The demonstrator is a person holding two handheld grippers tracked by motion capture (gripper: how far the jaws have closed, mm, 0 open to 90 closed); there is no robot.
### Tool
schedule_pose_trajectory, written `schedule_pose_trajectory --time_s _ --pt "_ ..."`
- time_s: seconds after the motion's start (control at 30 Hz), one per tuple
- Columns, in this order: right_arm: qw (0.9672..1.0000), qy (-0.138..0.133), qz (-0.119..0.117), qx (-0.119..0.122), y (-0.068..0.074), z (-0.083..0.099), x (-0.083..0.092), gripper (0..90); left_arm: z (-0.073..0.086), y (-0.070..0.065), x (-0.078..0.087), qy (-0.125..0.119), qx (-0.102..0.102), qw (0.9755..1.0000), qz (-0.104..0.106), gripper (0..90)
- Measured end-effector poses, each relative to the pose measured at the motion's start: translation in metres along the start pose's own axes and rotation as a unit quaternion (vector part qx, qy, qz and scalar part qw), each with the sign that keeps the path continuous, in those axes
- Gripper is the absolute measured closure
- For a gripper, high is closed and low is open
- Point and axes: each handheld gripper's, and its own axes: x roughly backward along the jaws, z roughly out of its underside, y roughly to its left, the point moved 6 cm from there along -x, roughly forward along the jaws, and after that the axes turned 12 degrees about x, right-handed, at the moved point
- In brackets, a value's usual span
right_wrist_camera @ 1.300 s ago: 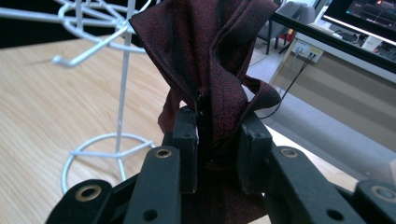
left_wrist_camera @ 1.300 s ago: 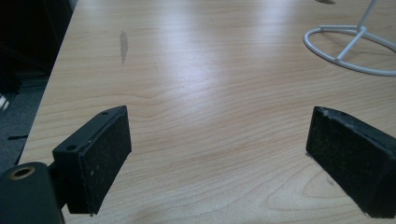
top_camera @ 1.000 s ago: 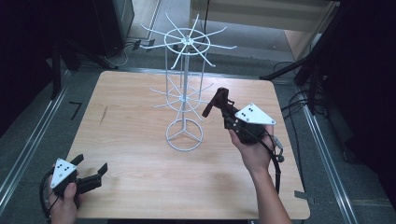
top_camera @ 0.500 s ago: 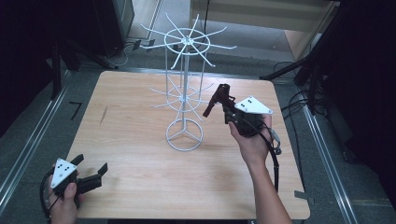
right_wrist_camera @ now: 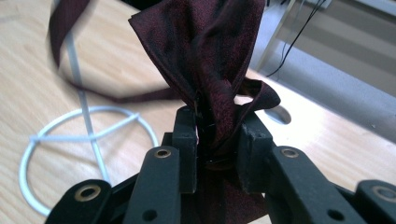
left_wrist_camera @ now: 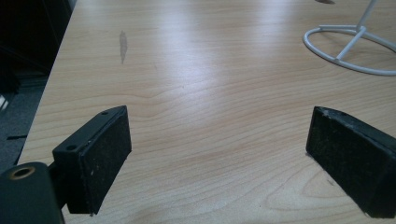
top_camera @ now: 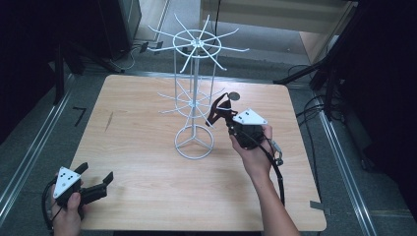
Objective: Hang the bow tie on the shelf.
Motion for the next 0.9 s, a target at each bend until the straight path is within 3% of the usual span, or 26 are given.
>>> schedule_pose_trajectory --time_s 0.27,0.57,0.73,0.8,0.83,0.9 --pt "0.9996 0.014 -0.023 0.008 0.020 0.015 -0.012 72.4 0.000 0.000 0.000 0.002 -0.002 1.0000 -0.001 7.3" --pt "0.9984 0.018 -0.052 0.004 0.038 0.024 -0.025 65.6 0.000 0.000 0.000 0.001 0.000 1.0000 -0.001 7.3" --pt "0.9975 0.010 -0.068 -0.016 0.041 0.028 -0.027 60.1 0.000 0.000 0.000 0.000 0.001 1.0000 -0.001 7.3" --pt "0.9961 0.001 -0.079 -0.038 0.041 0.031 -0.027 49.7 0.000 0.000 0.000 -0.001 0.001 1.0000 -0.001 7.3" --pt "0.9961 0.001 -0.079 -0.038 0.041 0.031 -0.027 49.7 0.000 0.000 0.000 0.000 0.002 1.0000 -0.001 7.3" --pt "0.9943 -0.012 -0.090 -0.056 0.039 0.032 -0.023 41.1 0.000 0.000 0.000 0.001 0.001 1.0000 -0.001 7.3"
